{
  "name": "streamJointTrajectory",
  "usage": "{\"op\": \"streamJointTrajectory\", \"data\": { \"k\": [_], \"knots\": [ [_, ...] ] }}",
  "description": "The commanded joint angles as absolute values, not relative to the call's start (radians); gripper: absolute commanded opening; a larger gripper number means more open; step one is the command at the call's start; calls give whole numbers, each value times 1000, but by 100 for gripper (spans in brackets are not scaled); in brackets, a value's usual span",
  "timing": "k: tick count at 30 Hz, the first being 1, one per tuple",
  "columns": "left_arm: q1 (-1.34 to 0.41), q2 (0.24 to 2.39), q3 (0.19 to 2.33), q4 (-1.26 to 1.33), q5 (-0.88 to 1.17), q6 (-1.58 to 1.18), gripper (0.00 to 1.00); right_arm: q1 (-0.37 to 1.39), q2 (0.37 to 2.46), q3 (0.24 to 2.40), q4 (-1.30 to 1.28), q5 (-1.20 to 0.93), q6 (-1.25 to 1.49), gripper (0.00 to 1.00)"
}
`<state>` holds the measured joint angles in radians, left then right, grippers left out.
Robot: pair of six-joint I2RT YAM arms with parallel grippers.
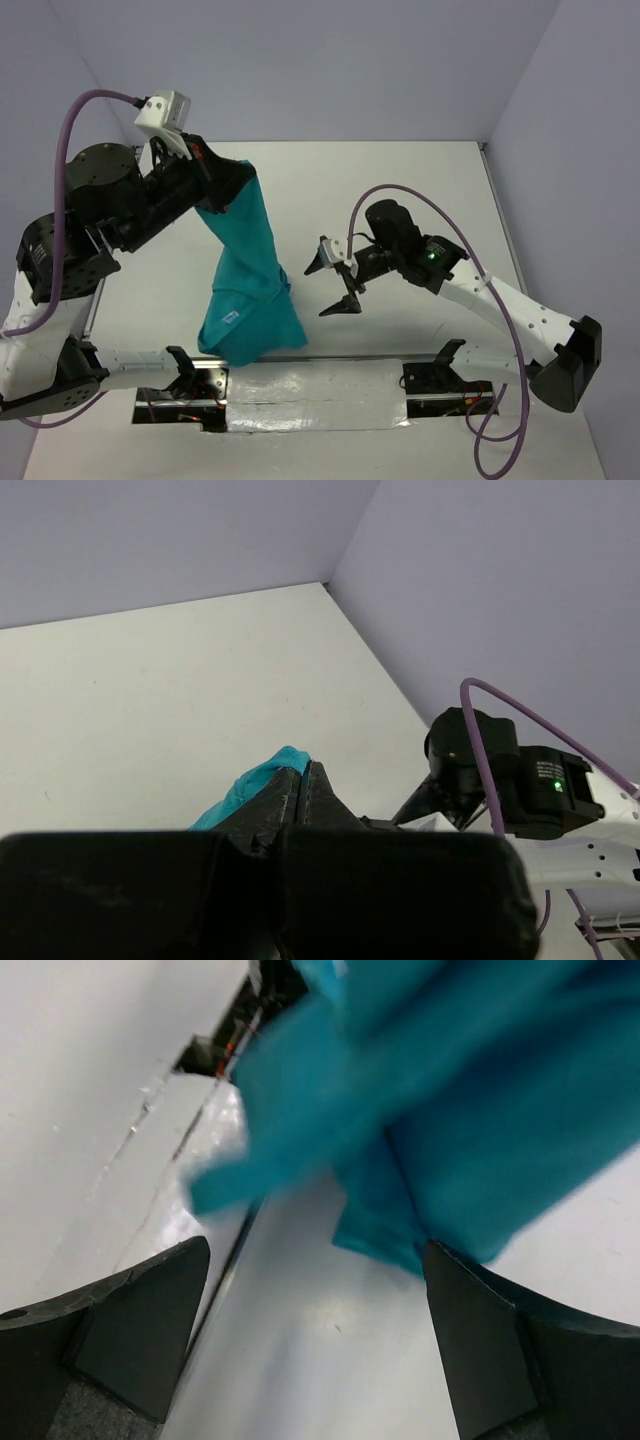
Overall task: Fold and stack the t-shirts
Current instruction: Flatten out the tshirt
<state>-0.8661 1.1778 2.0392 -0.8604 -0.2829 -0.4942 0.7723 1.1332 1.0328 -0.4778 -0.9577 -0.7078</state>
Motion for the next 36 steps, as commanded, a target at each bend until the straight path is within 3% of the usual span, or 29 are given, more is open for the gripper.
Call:
{"op": "streamJointTrajectory", "data": {
  "k": [1, 7, 11, 13, 19, 26, 32, 36],
  "knots": [
    [-862, 1157, 2046, -779, -290, -456, 0, 799, 1100, 1014, -350, -997, -526, 93],
    [-864, 1178, 2056, -746, -261, -433, 0, 851, 1046, 902, -118, -835, -94, 91],
    [-862, 1160, 2025, -715, -238, -436, 0, 822, 1039, 879, -83, -533, -87, 92],
    [-862, 1143, 2000, -706, -218, -436, 0, 740, 1037, 888, -58, -519, -124, 93],
    [-862, 1095, 1948, -719, -202, -451, 0, 546, 1003, 907, -100, -740, -456, 96],
    [-862, 1072, 1971, -779, -121, -459, 0, 471, 1080, 897, -251, -951, -889, 97],
    [-862, 1037, 1977, -917, -8, -540, 0, 483, 1170, 943, -221, -1005, -936, 97],
    [-862, 988, 1927, -1083, -96, -714, 0, 500, 1213, 972, -157, -1000, -899, 97]
  ]
}}
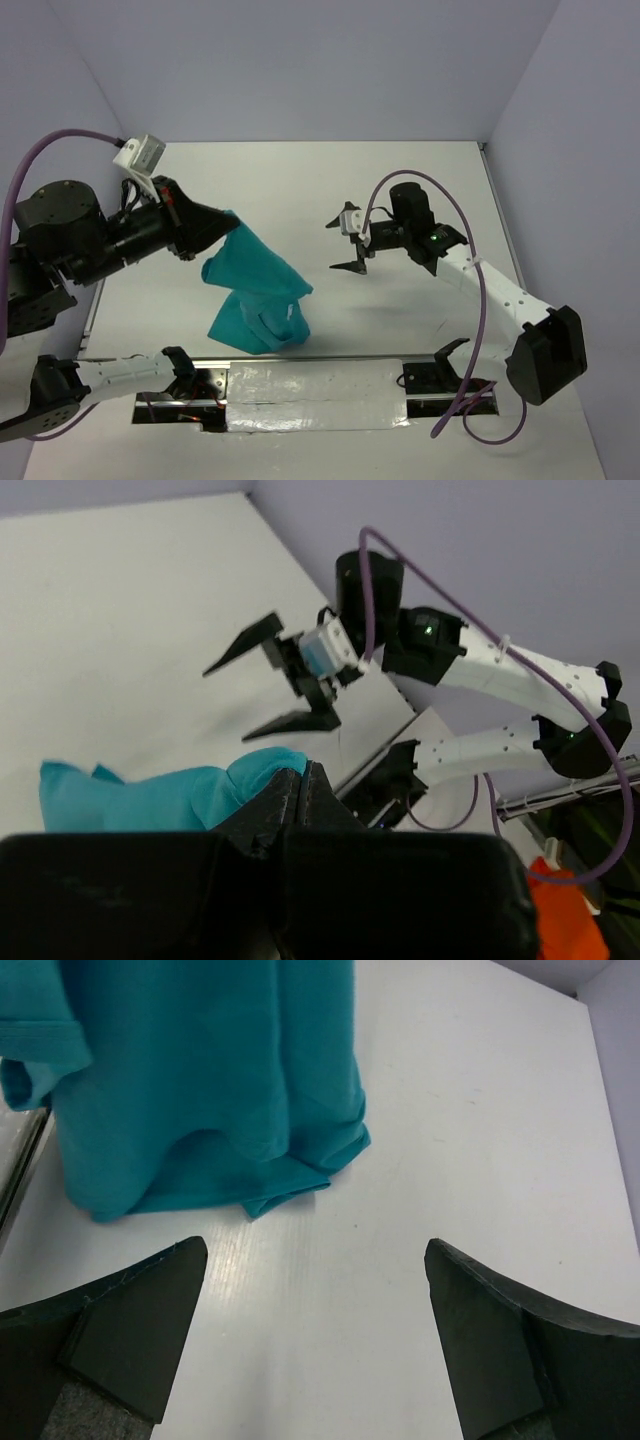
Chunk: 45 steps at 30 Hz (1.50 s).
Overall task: Fold and stack the t-shirts
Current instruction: Flatten out the tshirt
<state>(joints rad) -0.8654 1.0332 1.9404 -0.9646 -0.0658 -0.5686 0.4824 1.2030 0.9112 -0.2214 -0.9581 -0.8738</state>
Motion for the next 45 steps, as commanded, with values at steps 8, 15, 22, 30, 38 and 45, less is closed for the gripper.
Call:
{"op": "streamJointTrajectory", "data": {
  "k": [8, 15, 22, 30, 38, 45],
  "knots": [
    [-862, 953, 1887, -1371, -193, -948, 0, 569, 1325, 1072, -257, -1071, -1054, 97],
    [-862, 948, 1822, -1371, -129, -966, 0, 738, 1408, 1063, -228, -1008, -1160, 97],
    [-862, 885, 1806, -1371, -31, -1034, 0, 753, 1615, 1193, -233, -911, -1195, 96],
    [-861, 661, 1556, -1345, 184, -1252, 0, 759, 1749, 1278, -183, -905, -1149, 95],
    [-858, 560, 1506, -1373, 282, -1313, 0, 845, 1808, 1353, -160, -976, -1147, 95],
    [-857, 577, 1470, -1361, 275, -1287, 0, 931, 1893, 1453, -51, -979, -1069, 96]
  ]
}}
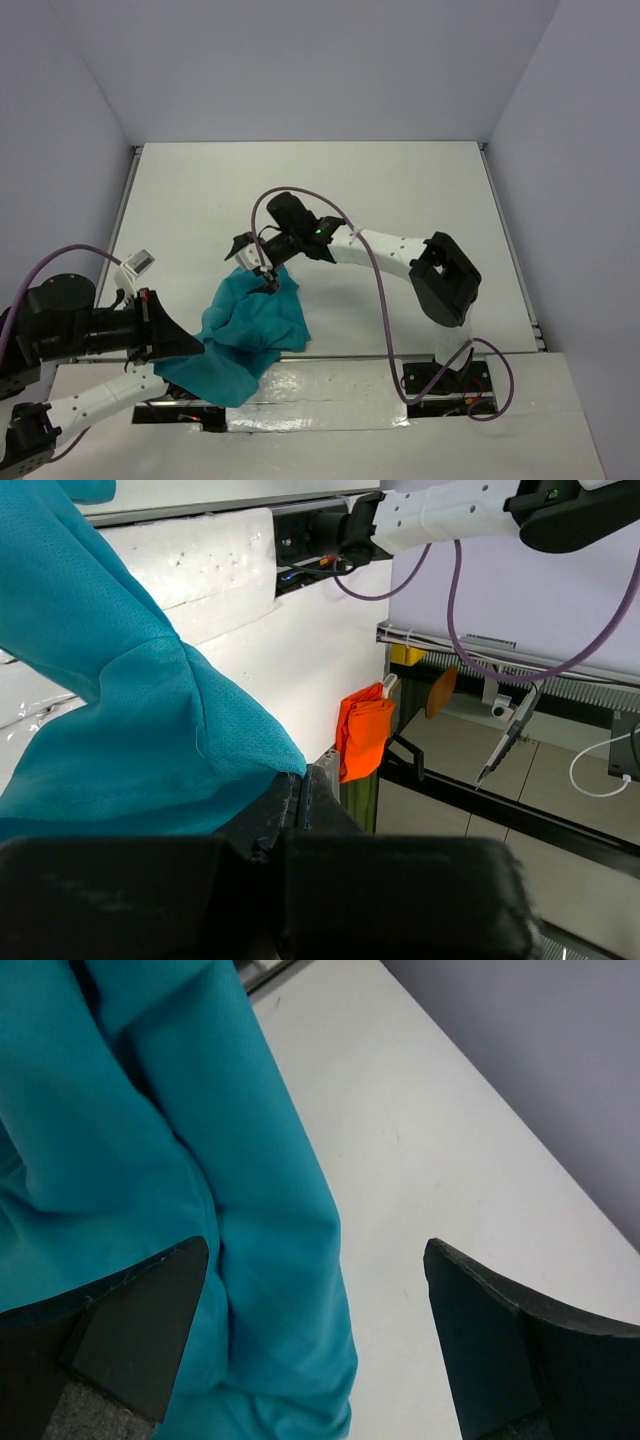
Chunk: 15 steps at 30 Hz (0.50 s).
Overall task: Fold and stack the t-shirts
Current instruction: Flatten out the tshirt
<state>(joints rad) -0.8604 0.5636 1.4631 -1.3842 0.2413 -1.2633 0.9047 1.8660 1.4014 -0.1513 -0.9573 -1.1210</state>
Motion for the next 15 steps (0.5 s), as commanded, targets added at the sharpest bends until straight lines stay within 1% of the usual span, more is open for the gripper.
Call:
{"op": "streamJointTrajectory", "data": {
  "k": [1, 3, 4, 6, 8, 10, 12, 13, 15],
  "knots": [
    [-856, 583, 1463, -1356, 272, -1279, 0, 936, 1902, 1462, -37, -982, -1049, 96],
    [-856, 591, 1463, -1345, 270, -1263, 0, 948, 1942, 1529, -98, -1008, -1071, 96],
    [-856, 600, 1466, -1341, 270, -1259, 0, 953, 1956, 1583, -209, -1040, -1136, 95],
    [-856, 610, 1480, -1336, 276, -1250, 0, 978, 1986, 1618, -343, -1043, -1253, 95],
    [-856, 614, 1489, -1336, 281, -1249, 0, 997, 2002, 1608, -312, -1002, -1259, 94],
    [-854, 620, 1506, -1344, 278, -1249, 0, 1012, 2017, 1606, -220, -976, -1206, 93],
    [-856, 615, 1511, -1345, 275, -1256, 0, 1012, 2077, 1667, -268, -986, -1247, 92],
    [-856, 614, 1511, -1345, 275, -1258, 0, 1012, 2100, 1760, -414, -994, -1296, 88],
    [-856, 609, 1511, -1345, 275, -1262, 0, 1014, 2170, 1851, -655, -1014, -1478, 83]
  ]
}}
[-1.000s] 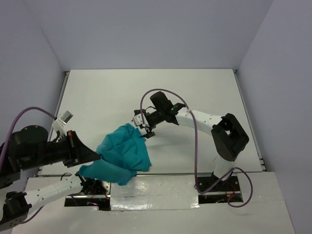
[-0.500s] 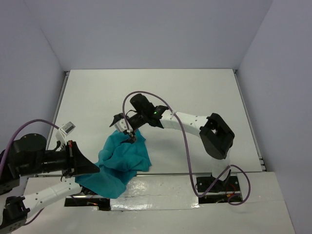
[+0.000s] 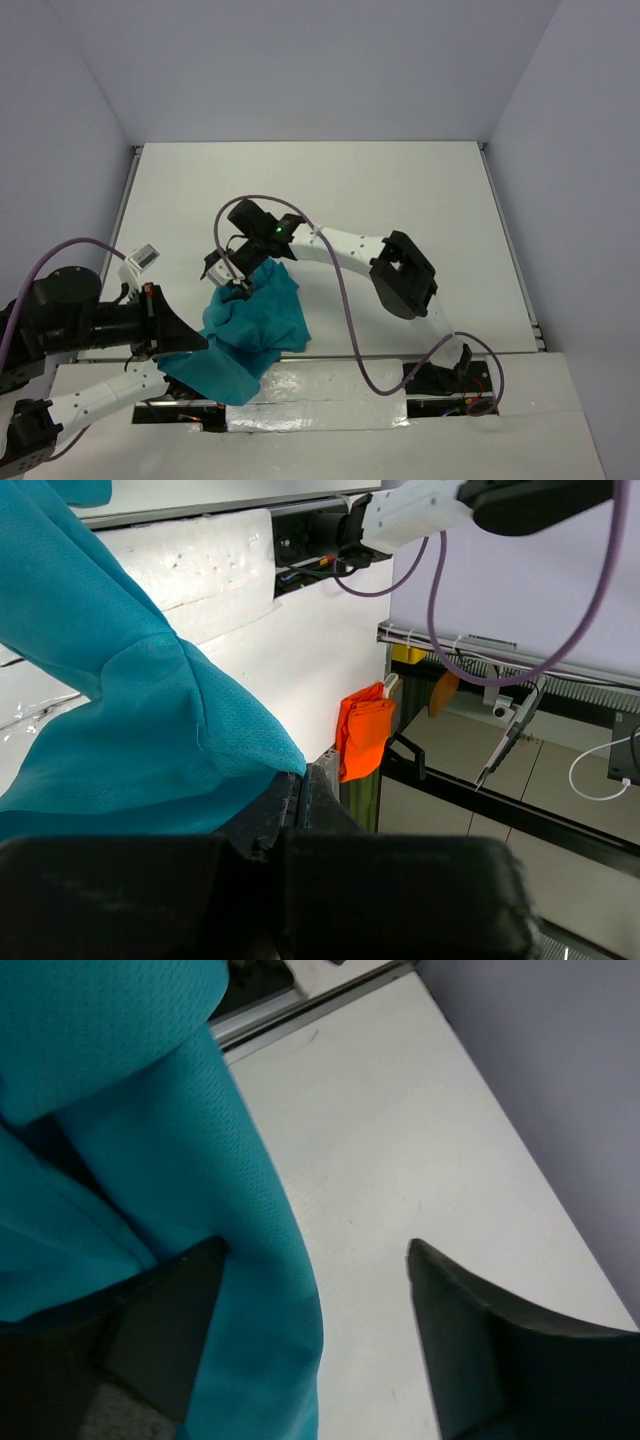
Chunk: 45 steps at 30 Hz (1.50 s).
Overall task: Fold and stack the t-shirts
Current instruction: Flatten out the tshirt
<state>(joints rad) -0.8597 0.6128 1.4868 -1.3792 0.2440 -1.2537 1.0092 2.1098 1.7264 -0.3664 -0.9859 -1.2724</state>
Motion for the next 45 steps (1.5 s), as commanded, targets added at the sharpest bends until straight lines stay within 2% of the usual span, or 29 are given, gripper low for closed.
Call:
{"op": "streamJointTrajectory", "data": {
  "k": [1, 3, 4, 6, 7, 9, 10, 13, 18, 19, 23, 26, 29, 31, 36, 37, 40, 45],
  "knots": [
    [-856, 609, 1511, -1345, 273, -1262, 0, 1022, 2183, 1899, -679, -1008, -1497, 77],
    [-856, 607, 1508, -1345, 273, -1266, 0, 1028, 2184, 1882, -631, -982, -1429, 71],
    [-856, 607, 1506, -1342, 272, -1266, 0, 1029, 2175, 1831, -515, -974, -1387, 64],
    [-854, 607, 1503, -1336, 270, -1266, 0, 1028, 2146, 1793, -439, -960, -1330, 53],
    [-856, 610, 1503, -1333, 265, -1262, 0, 1025, 2140, 1787, -434, -959, -1330, 37],
    [-856, 621, 1511, -1331, 264, -1249, 0, 1003, 2122, 1784, -452, -969, -1339, 21],
    [-856, 629, 1517, -1330, 258, -1241, 0, 993, 2114, 1763, -445, -982, -1332, 11],
    [-856, 660, 1542, -1312, 230, -1203, 0, 945, 2050, 1685, -350, -996, -1250, 0],
    [-861, 748, 1623, -1313, 109, -1140, 0, 819, 1835, 1442, 86, -898, -941, 0],
    [-861, 767, 1641, -1312, 82, -1131, 0, 796, 1792, 1434, 109, -879, -916, 0],
    [-865, 905, 1776, -1305, -67, -1057, 0, 654, 1704, 1448, 121, -831, -770, 0],
    [-865, 1006, 1857, -1304, -199, -1002, 0, 565, 1605, 1407, 68, -813, -787, 0],
    [-862, 1067, 1850, -1237, -352, -954, 0, 514, 1470, 1290, 0, -778, -839, 0],
    [-836, 1083, 1771, -1175, -409, -911, 0, 497, 1348, 1162, -43, -746, -867, 0],
    [-616, 1075, 1507, -916, -246, -847, 0, 497, 1126, 881, -144, -718, -901, 0],
    [-591, 1068, 1406, -879, -163, -833, 0, 503, 1071, 847, -150, -712, -882, 0],
    [-539, 1025, 1254, -766, -88, -821, 0, 538, 1007, 727, -161, -680, -856, 0],
    [-512, 965, 1183, -637, -14, -755, 0, 540, 982, 643, -95, -580, -760, 0]
  ]
}}
